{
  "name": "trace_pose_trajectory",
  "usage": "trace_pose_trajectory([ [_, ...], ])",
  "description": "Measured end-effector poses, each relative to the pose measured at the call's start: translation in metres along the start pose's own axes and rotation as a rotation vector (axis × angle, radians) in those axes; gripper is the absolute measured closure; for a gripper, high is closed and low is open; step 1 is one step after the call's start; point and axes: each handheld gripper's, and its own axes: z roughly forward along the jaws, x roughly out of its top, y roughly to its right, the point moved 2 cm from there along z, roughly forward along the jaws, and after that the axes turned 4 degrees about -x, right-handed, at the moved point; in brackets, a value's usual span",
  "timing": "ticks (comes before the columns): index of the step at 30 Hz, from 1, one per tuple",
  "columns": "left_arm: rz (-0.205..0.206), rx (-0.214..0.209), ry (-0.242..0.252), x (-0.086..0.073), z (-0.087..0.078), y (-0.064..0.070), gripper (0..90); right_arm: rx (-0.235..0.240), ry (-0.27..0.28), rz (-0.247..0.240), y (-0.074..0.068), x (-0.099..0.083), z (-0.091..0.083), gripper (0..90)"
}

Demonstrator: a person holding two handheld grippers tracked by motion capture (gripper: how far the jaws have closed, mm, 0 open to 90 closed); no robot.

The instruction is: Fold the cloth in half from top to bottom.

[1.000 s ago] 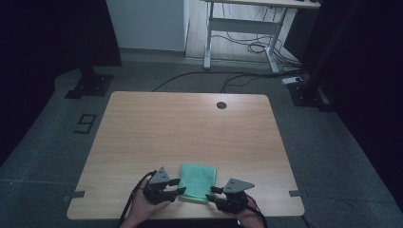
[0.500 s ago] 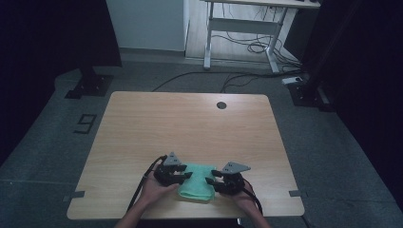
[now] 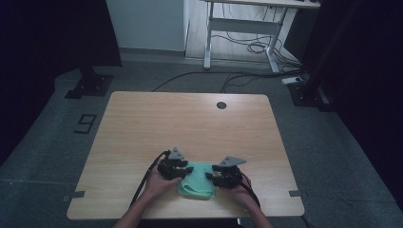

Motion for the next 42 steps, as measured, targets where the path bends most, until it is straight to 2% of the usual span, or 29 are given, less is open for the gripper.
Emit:
trace_pose_trajectory([
  [5, 0.016, -0.006, 0.048, 0.004, -0.020, 0.008, 60.0, 0.011, 0.044, -0.015, -0.009, 0.008, -0.012, 49.3],
  [8, 0.040, -0.015, 0.052, 0.002, -0.027, 0.015, 60.3, 0.018, 0.058, -0.026, -0.019, 0.011, -0.018, 47.8],
  [11, 0.051, -0.014, 0.035, -0.002, -0.025, 0.017, 60.5, 0.037, 0.066, -0.030, -0.028, 0.010, -0.020, 46.6],
  [15, 0.046, -0.008, 0.005, -0.006, -0.016, 0.015, 60.8, 0.053, 0.026, -0.047, -0.039, 0.004, -0.015, 43.5],
  [18, 0.036, 0.001, -0.011, -0.010, -0.010, 0.013, 60.8, 0.021, -0.031, -0.059, -0.041, -0.003, -0.007, 38.1],
  [25, 0.006, 0.023, -0.010, -0.007, 0.000, 0.007, 60.9, 0.013, -0.040, -0.031, -0.027, 0.000, 0.002, 37.9],
  [28, -0.001, 0.028, -0.016, -0.002, 0.003, 0.003, 60.9, -0.013, -0.049, -0.031, -0.018, 0.003, 0.007, 37.0],
  [32, -0.016, 0.041, -0.014, 0.005, 0.010, -0.003, 60.9, -0.010, -0.049, -0.011, -0.002, 0.008, 0.013, 37.2],
  [37, -0.022, 0.043, -0.018, 0.009, 0.013, -0.007, 61.0, -0.005, -0.064, -0.007, 0.005, 0.013, 0.016, 37.5],
  [42, -0.022, 0.048, -0.017, 0.009, 0.013, -0.006, 60.8, -0.012, -0.009, 0.004, 0.007, 0.022, 0.011, 38.9],
])
